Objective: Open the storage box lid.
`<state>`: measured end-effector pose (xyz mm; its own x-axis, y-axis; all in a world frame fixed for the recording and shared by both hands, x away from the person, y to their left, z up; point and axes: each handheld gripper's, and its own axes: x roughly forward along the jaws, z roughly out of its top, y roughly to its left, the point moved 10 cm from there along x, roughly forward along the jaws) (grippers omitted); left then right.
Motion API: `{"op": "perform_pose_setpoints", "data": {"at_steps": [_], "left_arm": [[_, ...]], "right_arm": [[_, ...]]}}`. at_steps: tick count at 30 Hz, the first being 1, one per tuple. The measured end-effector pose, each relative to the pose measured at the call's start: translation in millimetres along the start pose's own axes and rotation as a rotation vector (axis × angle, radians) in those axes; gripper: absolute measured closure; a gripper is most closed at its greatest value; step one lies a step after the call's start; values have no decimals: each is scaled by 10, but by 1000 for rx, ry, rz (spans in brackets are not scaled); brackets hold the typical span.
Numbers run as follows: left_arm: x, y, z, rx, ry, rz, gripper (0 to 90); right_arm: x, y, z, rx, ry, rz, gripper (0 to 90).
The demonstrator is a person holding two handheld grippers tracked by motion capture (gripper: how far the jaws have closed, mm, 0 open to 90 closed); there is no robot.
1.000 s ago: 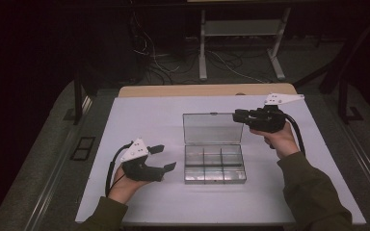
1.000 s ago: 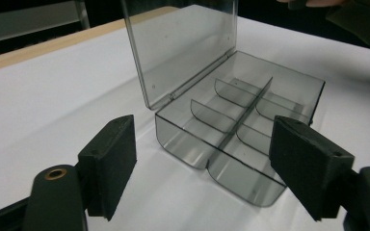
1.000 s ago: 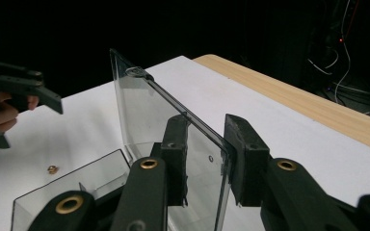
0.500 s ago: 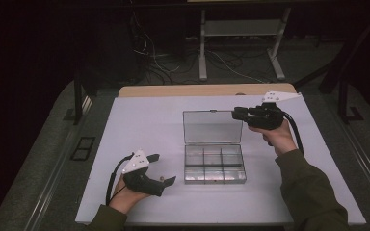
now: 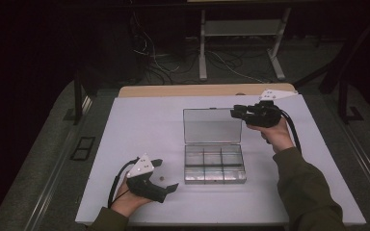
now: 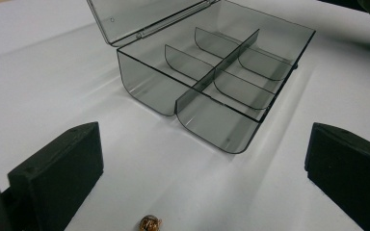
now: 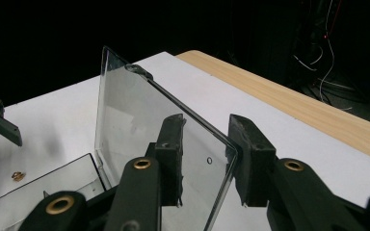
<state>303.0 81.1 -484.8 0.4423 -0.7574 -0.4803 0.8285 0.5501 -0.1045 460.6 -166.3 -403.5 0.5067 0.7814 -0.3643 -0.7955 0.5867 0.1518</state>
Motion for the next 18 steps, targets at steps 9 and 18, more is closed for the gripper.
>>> {"op": "perform_pose_setpoints", "data": {"at_steps": [9, 18], "left_arm": [[-2, 15, -5, -4, 8, 3, 0], [5, 21, -18, -6, 16, 2, 0]], "right_arm": [[64, -73, -37, 1, 4, -14, 629], [137, -151, -73, 14, 11, -18, 600]]}}
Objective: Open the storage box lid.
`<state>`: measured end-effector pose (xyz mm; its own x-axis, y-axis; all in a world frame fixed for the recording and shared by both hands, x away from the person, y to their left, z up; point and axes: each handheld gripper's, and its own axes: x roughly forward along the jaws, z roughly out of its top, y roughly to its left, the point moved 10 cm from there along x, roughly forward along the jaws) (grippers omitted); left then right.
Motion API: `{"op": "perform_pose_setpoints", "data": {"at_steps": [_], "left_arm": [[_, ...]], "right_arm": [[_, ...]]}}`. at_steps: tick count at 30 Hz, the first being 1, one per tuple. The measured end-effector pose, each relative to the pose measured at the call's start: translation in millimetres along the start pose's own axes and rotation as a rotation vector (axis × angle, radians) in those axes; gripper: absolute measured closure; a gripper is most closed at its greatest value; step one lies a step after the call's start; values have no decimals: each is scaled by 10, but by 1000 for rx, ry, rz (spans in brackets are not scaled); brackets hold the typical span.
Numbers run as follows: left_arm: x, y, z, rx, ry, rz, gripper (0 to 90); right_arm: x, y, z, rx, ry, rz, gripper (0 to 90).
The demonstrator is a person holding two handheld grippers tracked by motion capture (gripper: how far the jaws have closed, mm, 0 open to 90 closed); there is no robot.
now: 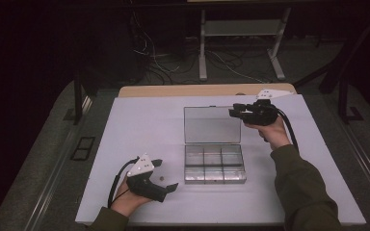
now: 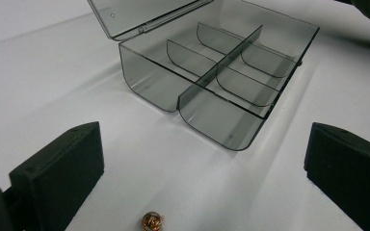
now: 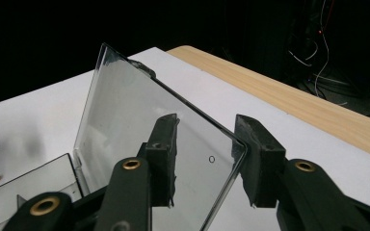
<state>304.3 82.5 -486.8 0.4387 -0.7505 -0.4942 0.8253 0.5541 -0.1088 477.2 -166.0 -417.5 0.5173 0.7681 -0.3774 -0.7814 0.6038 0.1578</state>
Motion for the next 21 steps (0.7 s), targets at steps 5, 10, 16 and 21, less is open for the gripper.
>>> {"op": "perform_pose_setpoints", "data": {"at_steps": [5, 10, 16, 21], "left_arm": [[-1, 9, -11, -5, 9, 3, 0], [2, 11, -9, -12, 5, 2, 0], [2, 11, -9, -14, 5, 4, 0], [10, 8, -23, -20, 16, 5, 0]], "right_arm": [[46, -41, -24, 15, 7, -4, 583], [85, -83, -47, 23, 13, -9, 569], [127, -120, -78, 29, 25, -16, 548], [164, -157, -107, 25, 39, -32, 529]]}}
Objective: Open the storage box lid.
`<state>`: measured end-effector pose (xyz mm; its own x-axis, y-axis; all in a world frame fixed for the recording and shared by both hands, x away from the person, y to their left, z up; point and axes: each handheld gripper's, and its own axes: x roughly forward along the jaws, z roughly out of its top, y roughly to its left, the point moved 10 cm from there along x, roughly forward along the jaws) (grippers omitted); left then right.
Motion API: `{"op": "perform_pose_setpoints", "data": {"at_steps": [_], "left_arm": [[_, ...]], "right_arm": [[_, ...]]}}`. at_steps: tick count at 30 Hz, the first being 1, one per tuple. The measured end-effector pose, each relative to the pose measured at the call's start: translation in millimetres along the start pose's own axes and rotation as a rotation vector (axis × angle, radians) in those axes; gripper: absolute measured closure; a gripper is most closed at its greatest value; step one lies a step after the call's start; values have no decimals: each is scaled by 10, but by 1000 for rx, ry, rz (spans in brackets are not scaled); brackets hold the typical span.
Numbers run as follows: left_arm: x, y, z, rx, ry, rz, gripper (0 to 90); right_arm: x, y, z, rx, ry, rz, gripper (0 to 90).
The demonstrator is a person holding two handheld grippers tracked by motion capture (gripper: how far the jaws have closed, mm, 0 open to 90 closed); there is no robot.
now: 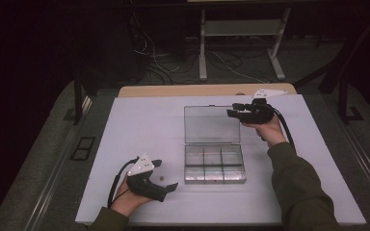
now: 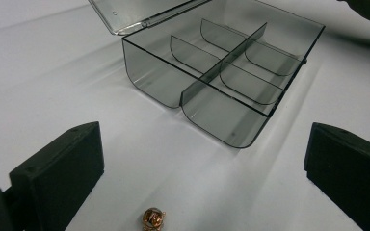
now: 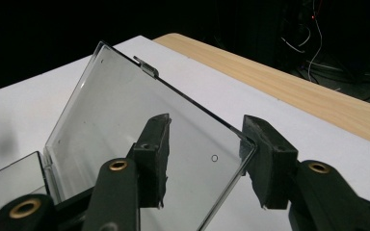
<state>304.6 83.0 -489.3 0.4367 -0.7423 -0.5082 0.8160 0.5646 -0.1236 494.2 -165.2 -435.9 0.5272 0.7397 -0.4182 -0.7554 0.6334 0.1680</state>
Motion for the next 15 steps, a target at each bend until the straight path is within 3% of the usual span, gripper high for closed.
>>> {"op": "perform_pose_setpoints", "data": {"at_steps": [15], "left_arm": [[2, -1, 2, -10, -5, -4, 0]], "right_arm": [[119, -113, -112, 39, 31, -14, 496]]}}
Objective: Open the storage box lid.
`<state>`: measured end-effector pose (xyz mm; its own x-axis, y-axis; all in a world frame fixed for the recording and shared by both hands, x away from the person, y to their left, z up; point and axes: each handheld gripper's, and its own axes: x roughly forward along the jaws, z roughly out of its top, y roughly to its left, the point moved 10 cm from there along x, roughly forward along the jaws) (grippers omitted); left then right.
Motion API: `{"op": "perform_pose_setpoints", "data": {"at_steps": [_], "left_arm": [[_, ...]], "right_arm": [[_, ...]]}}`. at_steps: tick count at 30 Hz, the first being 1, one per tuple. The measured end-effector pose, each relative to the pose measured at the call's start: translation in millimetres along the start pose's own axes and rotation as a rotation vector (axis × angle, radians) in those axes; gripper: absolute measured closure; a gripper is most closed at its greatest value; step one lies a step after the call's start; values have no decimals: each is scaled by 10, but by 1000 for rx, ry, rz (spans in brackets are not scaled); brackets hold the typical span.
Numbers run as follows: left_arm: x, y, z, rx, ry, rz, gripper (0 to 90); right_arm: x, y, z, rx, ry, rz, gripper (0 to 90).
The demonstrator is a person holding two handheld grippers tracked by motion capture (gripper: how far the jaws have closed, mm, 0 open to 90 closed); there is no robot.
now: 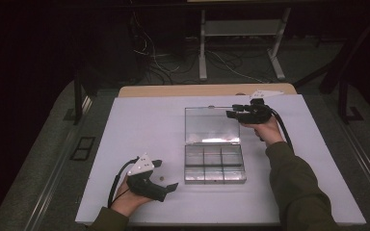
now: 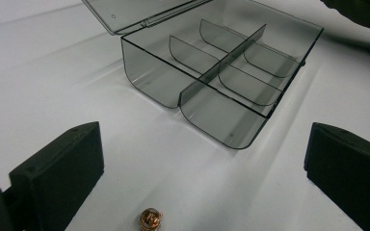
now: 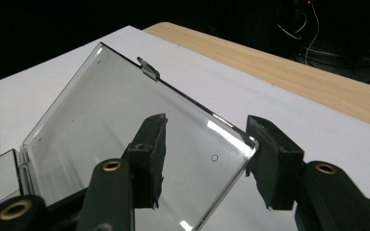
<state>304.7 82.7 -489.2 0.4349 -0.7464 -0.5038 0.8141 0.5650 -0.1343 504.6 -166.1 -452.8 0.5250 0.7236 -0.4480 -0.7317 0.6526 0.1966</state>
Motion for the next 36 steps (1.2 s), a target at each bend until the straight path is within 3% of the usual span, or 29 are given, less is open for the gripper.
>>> {"op": "perform_pose_setpoints", "data": {"at_steps": [36], "left_arm": [[14, -5, -14, -2, 8, -5, 0]], "right_arm": [[209, -152, -272, 90, 78, -13, 441]]}}
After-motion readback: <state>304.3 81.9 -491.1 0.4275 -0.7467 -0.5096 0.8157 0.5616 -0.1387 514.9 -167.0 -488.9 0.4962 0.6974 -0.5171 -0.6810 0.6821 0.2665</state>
